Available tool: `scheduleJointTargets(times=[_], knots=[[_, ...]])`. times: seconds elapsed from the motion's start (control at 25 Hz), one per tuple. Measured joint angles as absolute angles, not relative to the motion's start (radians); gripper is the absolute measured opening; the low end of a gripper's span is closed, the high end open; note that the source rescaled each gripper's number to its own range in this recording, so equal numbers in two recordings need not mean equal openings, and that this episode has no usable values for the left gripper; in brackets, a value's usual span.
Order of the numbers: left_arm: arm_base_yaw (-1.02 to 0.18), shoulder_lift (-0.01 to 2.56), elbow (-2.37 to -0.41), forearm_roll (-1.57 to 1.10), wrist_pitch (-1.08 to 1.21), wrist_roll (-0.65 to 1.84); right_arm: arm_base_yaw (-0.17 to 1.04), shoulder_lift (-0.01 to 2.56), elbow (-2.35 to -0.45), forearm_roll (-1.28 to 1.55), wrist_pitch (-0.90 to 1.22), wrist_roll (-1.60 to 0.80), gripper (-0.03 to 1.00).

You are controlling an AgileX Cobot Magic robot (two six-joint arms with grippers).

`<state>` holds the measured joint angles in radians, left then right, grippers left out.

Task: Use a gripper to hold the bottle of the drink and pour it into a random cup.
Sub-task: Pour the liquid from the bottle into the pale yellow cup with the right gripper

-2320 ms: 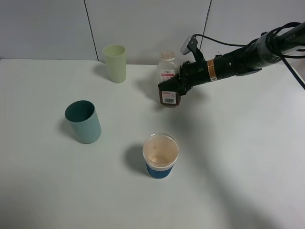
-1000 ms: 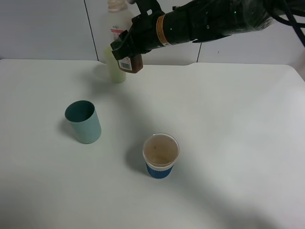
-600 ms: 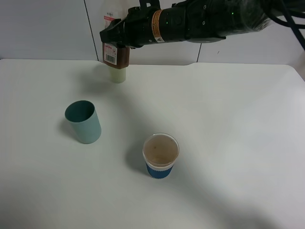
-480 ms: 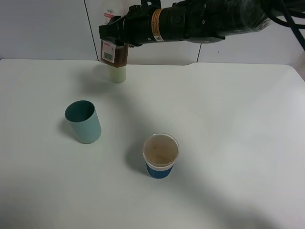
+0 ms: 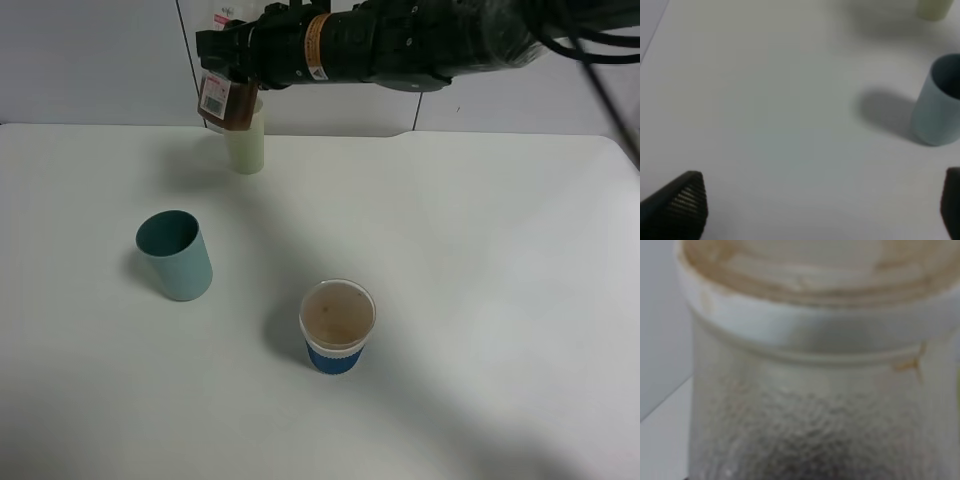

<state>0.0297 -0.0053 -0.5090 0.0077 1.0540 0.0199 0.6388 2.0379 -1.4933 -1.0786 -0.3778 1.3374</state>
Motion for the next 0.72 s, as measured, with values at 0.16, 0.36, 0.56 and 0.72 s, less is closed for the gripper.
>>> scheduleJointTargets(times=[0.16, 0.36, 0.56, 0.72], knots=[[0.03, -0.005, -0.509, 0.008, 1.054, 0.02, 0.674, 2.105, -1.588, -1.075, -0.36, 1.338, 0.02], [0.03, -0.005, -0.509, 0.008, 1.054, 0.02, 0.685, 2.167, -1.643, -1.036, -0.359, 1.374, 0.02], [0.03, -0.005, -0.509, 0.008, 1.054, 0.02, 0.68, 2.208, -1.643, -0.977, -0.366, 1.401, 0.02], [0.03, -0.005, -0.509, 0.008, 1.054, 0.02, 0.66, 2.243, -1.643, -0.925, -0.408, 1.434, 0.02]])
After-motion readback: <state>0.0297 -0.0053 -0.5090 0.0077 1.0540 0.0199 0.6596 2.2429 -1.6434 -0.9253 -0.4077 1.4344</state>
